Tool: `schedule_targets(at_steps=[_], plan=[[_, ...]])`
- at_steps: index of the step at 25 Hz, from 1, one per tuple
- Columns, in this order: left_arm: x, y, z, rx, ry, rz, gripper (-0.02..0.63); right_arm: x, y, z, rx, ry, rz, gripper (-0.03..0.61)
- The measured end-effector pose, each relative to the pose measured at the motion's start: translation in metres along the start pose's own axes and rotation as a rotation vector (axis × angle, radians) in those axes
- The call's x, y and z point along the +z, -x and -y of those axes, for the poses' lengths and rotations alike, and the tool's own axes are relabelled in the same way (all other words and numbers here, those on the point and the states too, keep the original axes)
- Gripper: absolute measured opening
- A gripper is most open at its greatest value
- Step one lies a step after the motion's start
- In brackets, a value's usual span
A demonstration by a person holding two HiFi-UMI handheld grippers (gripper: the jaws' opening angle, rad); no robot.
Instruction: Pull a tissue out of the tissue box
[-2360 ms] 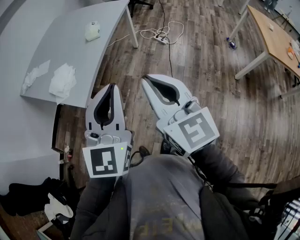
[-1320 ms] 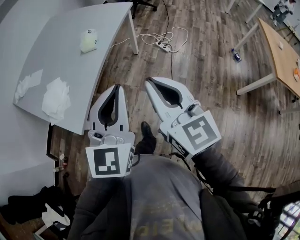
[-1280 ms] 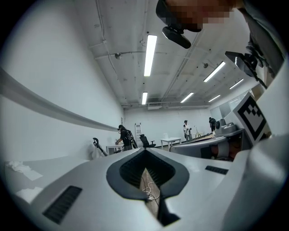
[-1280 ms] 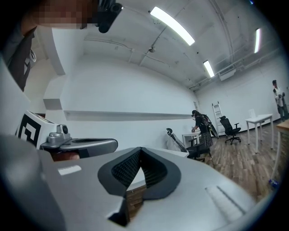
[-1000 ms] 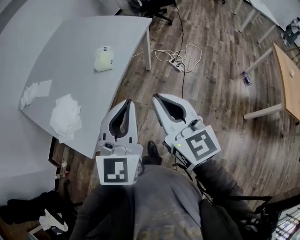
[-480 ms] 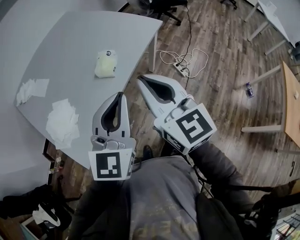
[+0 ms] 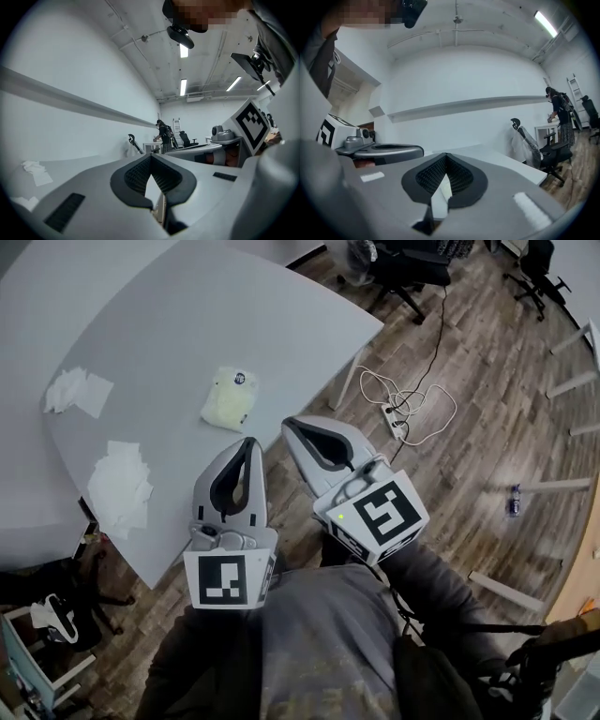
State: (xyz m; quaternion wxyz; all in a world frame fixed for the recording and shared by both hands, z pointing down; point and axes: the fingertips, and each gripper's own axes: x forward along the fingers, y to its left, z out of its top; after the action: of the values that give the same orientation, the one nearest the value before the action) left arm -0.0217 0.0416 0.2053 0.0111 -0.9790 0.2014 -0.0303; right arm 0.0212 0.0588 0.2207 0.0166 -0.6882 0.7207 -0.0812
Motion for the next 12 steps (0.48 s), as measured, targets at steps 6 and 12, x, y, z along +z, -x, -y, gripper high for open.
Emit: schedule_targets(at_steps=[6,12], plan=[[-0.009,-0.042,-0.015,0.187,0.017,-0.037,-0.002,0.005,-0.028,0.041,0.175,0.023,-0.031,0.003],[-0.010,-0.056,-0.045,0.360,0.038,-0.030,-0.002,0.009,-0.065,0.056,0.305,0.048,-0.047,0.003]])
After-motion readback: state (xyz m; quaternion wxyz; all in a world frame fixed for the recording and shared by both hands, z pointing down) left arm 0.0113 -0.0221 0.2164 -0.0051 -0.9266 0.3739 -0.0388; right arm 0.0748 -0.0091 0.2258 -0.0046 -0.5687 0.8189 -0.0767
